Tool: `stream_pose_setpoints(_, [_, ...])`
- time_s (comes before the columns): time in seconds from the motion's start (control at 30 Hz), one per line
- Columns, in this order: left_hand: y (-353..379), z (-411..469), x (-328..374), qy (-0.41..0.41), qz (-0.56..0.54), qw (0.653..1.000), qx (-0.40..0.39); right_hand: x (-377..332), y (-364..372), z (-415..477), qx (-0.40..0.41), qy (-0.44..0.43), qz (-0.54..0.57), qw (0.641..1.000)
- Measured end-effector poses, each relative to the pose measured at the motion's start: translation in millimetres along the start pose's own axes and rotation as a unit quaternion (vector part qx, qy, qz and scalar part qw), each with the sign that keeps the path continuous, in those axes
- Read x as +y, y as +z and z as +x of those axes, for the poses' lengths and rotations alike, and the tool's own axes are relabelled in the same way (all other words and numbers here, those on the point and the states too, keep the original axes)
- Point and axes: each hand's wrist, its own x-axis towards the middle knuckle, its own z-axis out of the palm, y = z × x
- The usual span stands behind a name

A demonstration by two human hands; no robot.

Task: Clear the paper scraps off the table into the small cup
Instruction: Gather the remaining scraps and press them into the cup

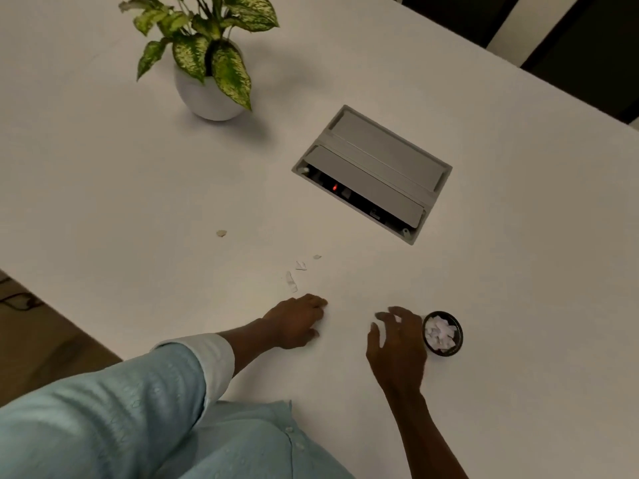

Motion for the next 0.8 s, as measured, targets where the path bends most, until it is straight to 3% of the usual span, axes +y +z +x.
stream_pose_setpoints(0.13, [-10.3,-21.8,-25.4,-0.081,-0.045,0.994,0.064,-39.4,25.3,17.8,-0.130,-0.011,0.034,0.991])
stream_pose_setpoints(0.37, [-37.3,-58.0,-89.4,-0.211,-0.031,0.968,0.133,-86.3,71.7,47.3,-0.284,0.000,0.009,0.959])
stream_pose_setpoints(0.6, [-62.5,-62.2,-130.8,-0.286,-0.055,0.921,0.258,-108.6,101.1,78.7,-0.307,-0.011,-0.024,0.951])
stream_pose_setpoints(0.8, [-77.4,-47.4,-153.9,-0.325,-0.107,0.906,0.250,-116.7,114.4,105.8,-0.334,-0.036,-0.047,0.941])
